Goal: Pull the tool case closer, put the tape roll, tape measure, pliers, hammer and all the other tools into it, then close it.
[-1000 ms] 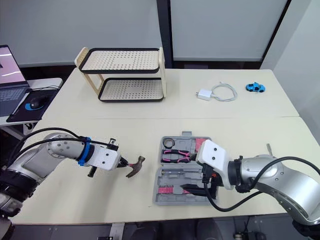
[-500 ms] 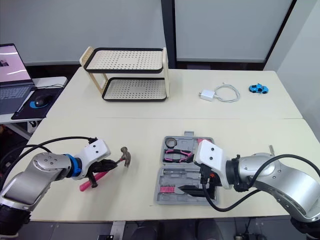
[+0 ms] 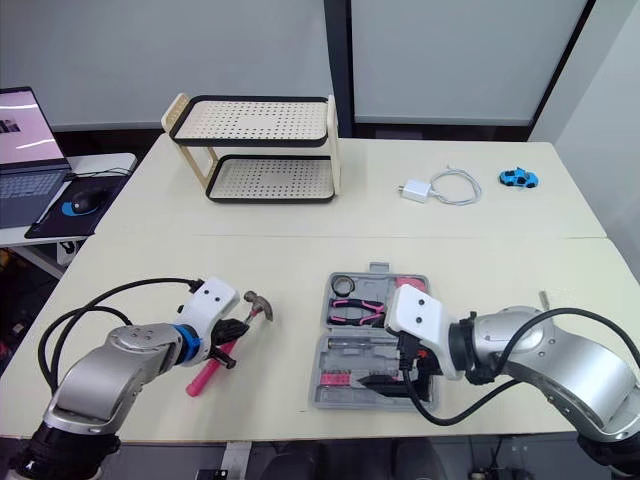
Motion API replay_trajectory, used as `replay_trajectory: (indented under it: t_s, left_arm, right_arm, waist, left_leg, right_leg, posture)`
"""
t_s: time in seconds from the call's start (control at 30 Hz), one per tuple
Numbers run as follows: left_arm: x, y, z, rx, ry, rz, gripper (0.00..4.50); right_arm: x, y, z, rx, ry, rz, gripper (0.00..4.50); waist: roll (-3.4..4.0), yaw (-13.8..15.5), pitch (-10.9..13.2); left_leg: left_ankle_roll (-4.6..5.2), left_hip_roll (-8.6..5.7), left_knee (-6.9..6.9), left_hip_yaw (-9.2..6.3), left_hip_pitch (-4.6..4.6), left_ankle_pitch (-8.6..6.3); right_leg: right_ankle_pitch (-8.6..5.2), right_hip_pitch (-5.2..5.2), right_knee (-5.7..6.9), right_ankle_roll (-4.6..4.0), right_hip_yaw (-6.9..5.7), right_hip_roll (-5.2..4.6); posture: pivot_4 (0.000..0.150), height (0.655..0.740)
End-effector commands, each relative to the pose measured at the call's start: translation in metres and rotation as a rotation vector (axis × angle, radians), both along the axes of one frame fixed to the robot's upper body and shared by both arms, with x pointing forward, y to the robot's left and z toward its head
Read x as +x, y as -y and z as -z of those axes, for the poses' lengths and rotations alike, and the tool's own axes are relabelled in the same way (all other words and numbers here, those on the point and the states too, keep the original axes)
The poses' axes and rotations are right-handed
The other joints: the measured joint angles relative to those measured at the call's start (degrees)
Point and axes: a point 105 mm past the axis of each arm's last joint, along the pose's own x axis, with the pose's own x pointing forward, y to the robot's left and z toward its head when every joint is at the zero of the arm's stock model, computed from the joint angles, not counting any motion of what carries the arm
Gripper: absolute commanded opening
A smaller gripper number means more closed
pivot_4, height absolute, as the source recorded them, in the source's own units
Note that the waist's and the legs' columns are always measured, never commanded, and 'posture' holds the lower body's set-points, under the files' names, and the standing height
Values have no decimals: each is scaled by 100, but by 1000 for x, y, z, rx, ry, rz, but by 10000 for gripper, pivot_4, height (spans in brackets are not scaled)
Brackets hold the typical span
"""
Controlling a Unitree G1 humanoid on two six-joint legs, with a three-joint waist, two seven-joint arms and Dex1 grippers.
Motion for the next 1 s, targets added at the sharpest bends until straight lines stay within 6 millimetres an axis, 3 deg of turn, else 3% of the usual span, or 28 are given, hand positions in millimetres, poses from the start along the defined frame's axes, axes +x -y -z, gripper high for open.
replay_trajectory:
  t_s: [0.03, 0.63, 0.83, 1.0]
  left_arm:
    - [6, 0, -4, 18, 43, -34, 358]
    - [-2, 1, 17, -76, -14, -132, 355]
    - [-11, -8, 9, -79, -3, -91, 19766]
    - [-18, -13, -8, -163, 69, 23, 34520]
  right_arm:
    - [0, -3, -6, 17, 39, -19, 45000]
    - [4, -7, -9, 40, 77, -19, 45000]
    - [3, -5, -11, 40, 76, -16, 45000]
    - [3, -4, -14, 46, 93, -6, 45000]
  waist:
    - [0, 3, 0]
    - [5, 12, -4]
    - [10, 5, -7]
    - [11, 15, -7]
  left_leg:
    - [-1, 0, 0, 0, 0, 1]
    - [-13, -3, -1, 1, 1, 7]
    - [-13, -2, -7, 1, 2, 7]
    - [-15, -1, -17, 2, 2, 8]
  right_leg:
    - [0, 0, 0, 0, 0, 0]
    - [0, 1, -5, -1, 2, -4]
    - [0, 1, -12, -1, 2, -4]
    - [1, 2, -31, -3, 3, -5]
  posture:
    - [1500, 7400]
    - [1500, 7400]
    - [1500, 7400]
    - [1500, 7400]
